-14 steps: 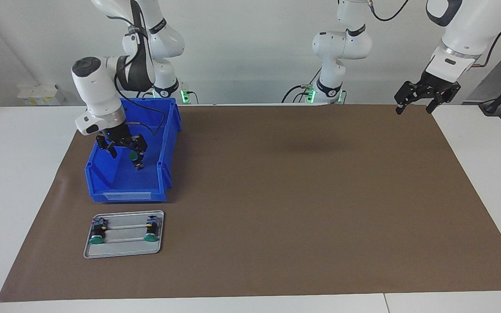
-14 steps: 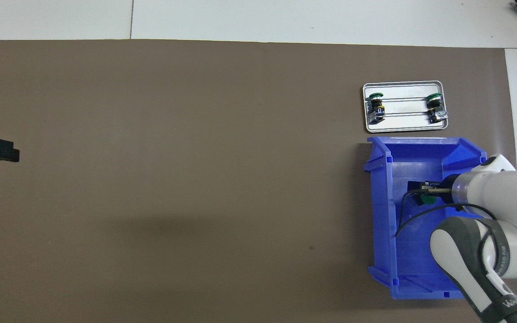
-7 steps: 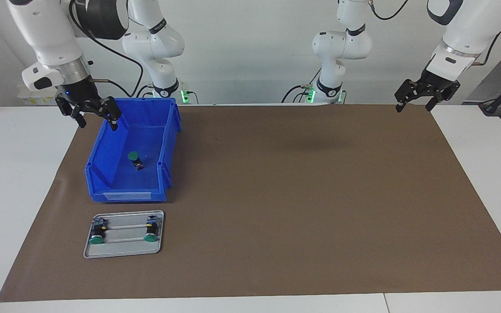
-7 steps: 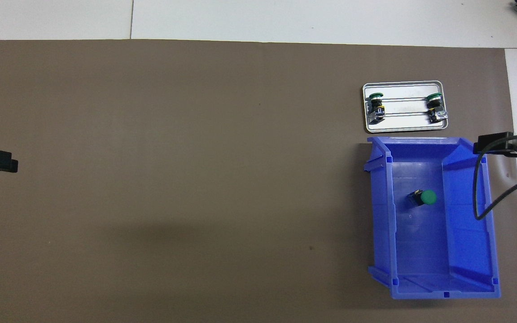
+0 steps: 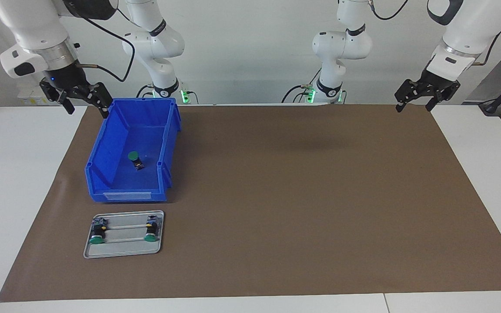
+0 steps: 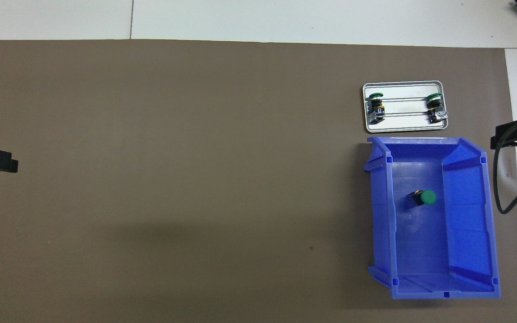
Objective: Place and press button with both arms
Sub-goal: 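Open the right gripper and withdraw it from the bin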
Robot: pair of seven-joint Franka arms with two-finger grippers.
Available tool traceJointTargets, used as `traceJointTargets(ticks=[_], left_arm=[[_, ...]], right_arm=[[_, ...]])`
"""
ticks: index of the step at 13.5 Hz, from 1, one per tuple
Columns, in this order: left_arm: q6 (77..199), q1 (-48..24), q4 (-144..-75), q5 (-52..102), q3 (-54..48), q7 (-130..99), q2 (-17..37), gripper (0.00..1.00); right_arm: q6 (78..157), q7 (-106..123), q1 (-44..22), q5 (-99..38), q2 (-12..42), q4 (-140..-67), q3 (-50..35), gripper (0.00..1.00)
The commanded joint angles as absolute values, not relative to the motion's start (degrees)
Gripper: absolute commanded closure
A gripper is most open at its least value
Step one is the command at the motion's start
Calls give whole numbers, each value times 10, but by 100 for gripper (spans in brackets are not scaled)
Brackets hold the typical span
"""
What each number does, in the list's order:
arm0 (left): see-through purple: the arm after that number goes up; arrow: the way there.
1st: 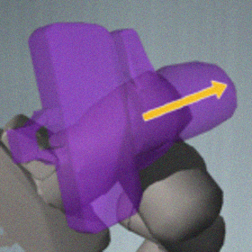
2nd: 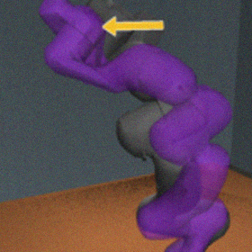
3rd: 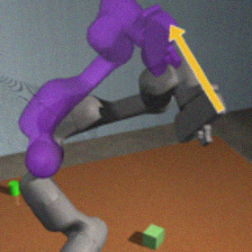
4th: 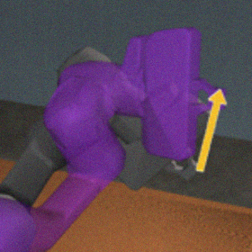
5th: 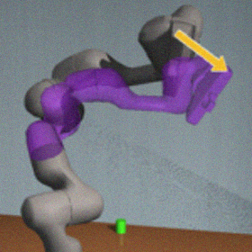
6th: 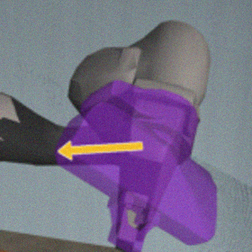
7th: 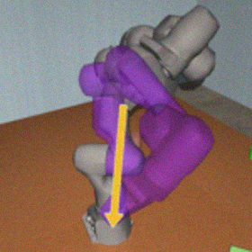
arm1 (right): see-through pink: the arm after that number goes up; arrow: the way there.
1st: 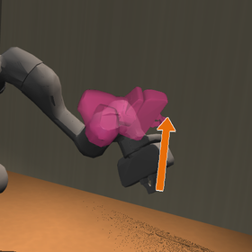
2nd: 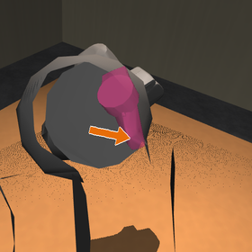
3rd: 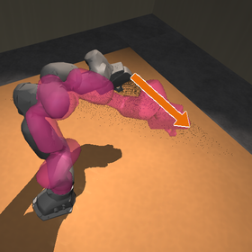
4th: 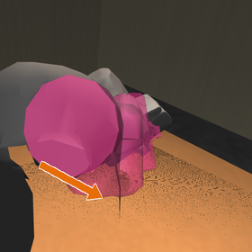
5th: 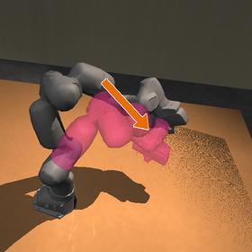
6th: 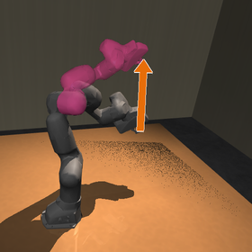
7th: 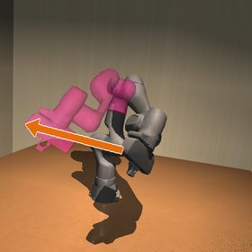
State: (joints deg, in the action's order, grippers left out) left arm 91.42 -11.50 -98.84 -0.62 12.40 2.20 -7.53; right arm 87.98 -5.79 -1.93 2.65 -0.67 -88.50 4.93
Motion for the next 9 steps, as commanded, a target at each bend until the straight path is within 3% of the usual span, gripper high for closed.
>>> traceJointTargets(ticks=[1, 9], left_arm=[[911, -115, -1005, -18, 124, 20, -92, 0], [907, -114, -1005, -18, 123, 21, -93, 0]], right_arm=[[867, -62, -17, 35, 0, -870, 44, 0], [866, -63, -18, 31, -4, -872, 43, 0]])
